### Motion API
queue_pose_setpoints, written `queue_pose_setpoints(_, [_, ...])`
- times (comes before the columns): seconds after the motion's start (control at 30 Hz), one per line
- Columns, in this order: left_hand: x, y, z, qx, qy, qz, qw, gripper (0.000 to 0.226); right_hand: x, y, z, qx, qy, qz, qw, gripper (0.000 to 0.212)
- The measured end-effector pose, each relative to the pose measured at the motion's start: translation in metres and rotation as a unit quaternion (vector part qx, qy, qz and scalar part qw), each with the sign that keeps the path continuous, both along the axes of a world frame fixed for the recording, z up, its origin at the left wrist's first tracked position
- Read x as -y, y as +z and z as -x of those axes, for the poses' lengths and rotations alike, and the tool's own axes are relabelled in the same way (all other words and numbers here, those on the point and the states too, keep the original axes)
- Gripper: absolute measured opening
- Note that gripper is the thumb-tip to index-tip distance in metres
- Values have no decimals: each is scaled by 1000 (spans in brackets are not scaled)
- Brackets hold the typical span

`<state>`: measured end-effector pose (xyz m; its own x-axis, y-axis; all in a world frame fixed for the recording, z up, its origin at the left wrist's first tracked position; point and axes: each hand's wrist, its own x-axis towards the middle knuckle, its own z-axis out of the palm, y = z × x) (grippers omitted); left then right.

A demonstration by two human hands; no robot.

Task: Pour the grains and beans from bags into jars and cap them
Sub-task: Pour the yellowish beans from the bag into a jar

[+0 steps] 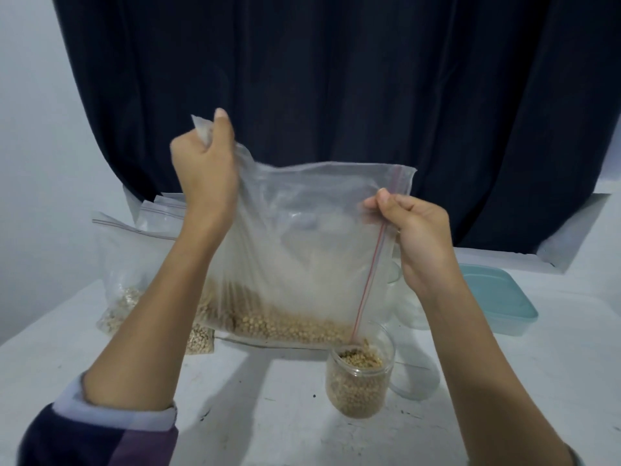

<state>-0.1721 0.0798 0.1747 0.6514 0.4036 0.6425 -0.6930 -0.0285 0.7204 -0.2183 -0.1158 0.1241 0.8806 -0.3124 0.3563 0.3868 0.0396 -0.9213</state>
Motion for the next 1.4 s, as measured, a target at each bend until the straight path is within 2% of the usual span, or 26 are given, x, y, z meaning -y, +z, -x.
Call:
queue_pose_setpoints(0.13, [8,-9,-3,-34,-19,-44,998,62,-11,-6,1,-14,30,55,998,20])
queue_pose_setpoints(0.3, [-6,-1,-1,-16,30,3,999,55,4,4,1,0,0,-5,1000,18])
queue_pose_setpoints(0.47, [7,-6,1,-22,2,-40,999,57,-11,-3,1,-11,25,51,998,20])
queue_pose_setpoints(0.63, [-6,1,2,-4,39,3,999,56,3,5,2,7,0,5,1000,19])
queue_pose_setpoints(0.8, [7,-9,2,-19,-26,-25,999,58,-11,-3,5,-21,20,43,999,20])
queue_pose_setpoints(0.97, [-6,1,4,-2,27,1,1000,58,2,5,4,1,-2,-3,1000,18])
queue_pose_setpoints(1.1, [5,-3,4,-11,-20,-23,999,55,-7,-2,3,-16,22,33,999,19])
queue_pose_setpoints(1.27, [-5,5,4,5,27,-6,1000,56,5,7,3,-3,3,-2,1000,19])
queue_pose_setpoints(1.4, [6,2,4,2,-14,-24,1000,56,-8,2,3,-5,22,31,999,19])
